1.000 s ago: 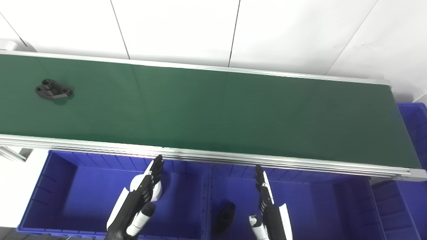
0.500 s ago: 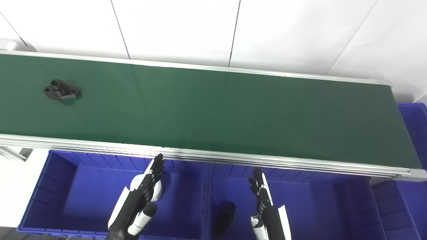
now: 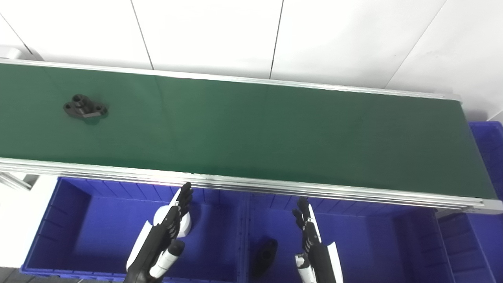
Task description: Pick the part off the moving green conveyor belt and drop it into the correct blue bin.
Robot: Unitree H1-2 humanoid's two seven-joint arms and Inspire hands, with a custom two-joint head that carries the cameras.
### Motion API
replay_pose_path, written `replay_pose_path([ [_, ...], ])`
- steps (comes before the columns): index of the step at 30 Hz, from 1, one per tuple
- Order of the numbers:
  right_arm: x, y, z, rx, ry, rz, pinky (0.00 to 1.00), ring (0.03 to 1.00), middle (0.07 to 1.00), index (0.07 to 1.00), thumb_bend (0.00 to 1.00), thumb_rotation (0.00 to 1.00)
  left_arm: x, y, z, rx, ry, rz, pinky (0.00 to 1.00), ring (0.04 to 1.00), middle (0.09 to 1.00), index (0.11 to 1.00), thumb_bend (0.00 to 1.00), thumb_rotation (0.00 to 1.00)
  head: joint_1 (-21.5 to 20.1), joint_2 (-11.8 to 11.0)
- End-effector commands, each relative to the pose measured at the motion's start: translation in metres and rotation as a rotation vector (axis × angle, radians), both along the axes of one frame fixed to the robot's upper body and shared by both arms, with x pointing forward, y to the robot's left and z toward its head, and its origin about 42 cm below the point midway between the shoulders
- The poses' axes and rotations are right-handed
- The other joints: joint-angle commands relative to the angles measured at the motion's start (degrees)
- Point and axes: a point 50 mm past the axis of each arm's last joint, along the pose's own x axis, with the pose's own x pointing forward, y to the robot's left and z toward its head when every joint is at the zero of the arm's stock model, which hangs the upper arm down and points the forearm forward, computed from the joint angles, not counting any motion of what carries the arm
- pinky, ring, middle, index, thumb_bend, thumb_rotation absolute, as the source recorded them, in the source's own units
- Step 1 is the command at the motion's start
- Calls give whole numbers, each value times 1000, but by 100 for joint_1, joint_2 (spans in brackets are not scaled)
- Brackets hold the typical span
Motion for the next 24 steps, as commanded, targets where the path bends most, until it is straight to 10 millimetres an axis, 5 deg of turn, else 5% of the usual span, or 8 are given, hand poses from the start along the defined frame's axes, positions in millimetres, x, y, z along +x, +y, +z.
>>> replay_pose_path([
  [1, -1, 21, 13, 62, -43, -6, 978, 962, 987, 1000, 880, 1000, 1, 2, 9, -5, -52, -2, 1000, 1000, 1000, 1000, 909, 929, -5, 8],
  [11, -2, 20, 9, 60, -34, -3, 987, 968, 990, 1000, 879, 1000, -1, 1, 6, 0, -55, 2, 1000, 1000, 1000, 1000, 922, 933, 73, -137],
  [15, -3, 18, 1, 54, -24, -1, 991, 971, 993, 1000, 893, 1000, -1, 0, -2, 7, -55, 2, 989, 995, 1000, 1000, 916, 938, 226, -385],
  [21, -1, 7, -14, 51, -8, -1, 991, 976, 999, 1000, 909, 1000, -1, -9, -21, 22, -47, -12, 964, 989, 1000, 1000, 924, 941, 915, -1100],
  [24, 0, 2, -20, 44, 2, 1, 985, 976, 1000, 1000, 888, 999, 0, -14, -27, 9, -50, -7, 957, 983, 1000, 1000, 928, 929, 1068, -1209],
])
